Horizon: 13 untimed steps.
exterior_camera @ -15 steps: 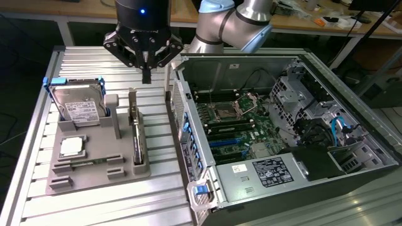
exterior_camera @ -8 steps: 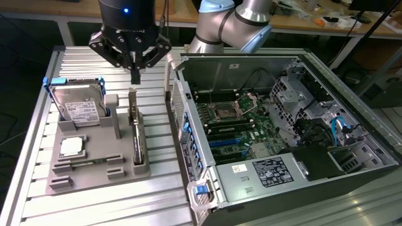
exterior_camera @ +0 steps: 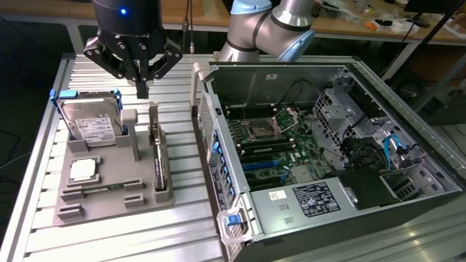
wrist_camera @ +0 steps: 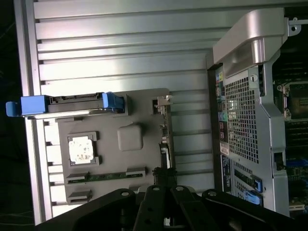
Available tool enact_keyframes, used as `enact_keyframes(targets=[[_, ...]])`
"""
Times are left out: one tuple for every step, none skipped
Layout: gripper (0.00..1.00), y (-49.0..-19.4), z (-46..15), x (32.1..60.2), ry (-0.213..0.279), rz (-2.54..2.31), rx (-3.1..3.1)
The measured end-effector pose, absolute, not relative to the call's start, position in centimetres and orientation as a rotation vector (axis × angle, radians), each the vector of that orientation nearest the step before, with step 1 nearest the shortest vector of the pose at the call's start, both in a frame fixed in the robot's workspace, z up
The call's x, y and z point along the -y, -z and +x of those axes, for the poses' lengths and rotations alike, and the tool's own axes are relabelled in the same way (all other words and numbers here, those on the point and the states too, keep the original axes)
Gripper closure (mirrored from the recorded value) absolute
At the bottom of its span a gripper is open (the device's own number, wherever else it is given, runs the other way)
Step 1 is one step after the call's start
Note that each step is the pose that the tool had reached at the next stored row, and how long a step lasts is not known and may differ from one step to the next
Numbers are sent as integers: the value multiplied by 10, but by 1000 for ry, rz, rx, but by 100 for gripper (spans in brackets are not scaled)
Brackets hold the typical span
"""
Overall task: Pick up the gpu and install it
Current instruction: 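Reach for the gpu, then pick up the gpu and move the gpu toward the slot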
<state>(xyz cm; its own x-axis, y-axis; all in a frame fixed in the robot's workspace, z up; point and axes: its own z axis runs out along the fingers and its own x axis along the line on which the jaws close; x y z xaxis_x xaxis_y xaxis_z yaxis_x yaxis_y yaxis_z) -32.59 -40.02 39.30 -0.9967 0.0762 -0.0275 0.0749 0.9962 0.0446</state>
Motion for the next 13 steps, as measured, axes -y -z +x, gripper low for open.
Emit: enact_keyframes(targets=[[90, -393, -326, 400, -68, 118, -3109], [90, -393, -326, 400, -68, 118, -3109], [90, -393, -326, 400, -68, 118, -3109], [90, -393, -326, 400, -68, 118, -3109], [90, -393, -326, 400, -68, 118, -3109], [90, -393, -326, 400, -68, 118, -3109], [90, -393, -326, 400, -68, 118, -3109], [90, -393, -326, 400, -68, 118, -3109], [90, -393, -326, 400, -68, 118, -3109], [90, -393, -326, 400, -68, 118, -3109], [90, -393, -326, 400, -68, 118, -3109], [90, -393, -326, 400, -68, 118, -3109], [90, -393, -326, 400, -68, 118, -3109]])
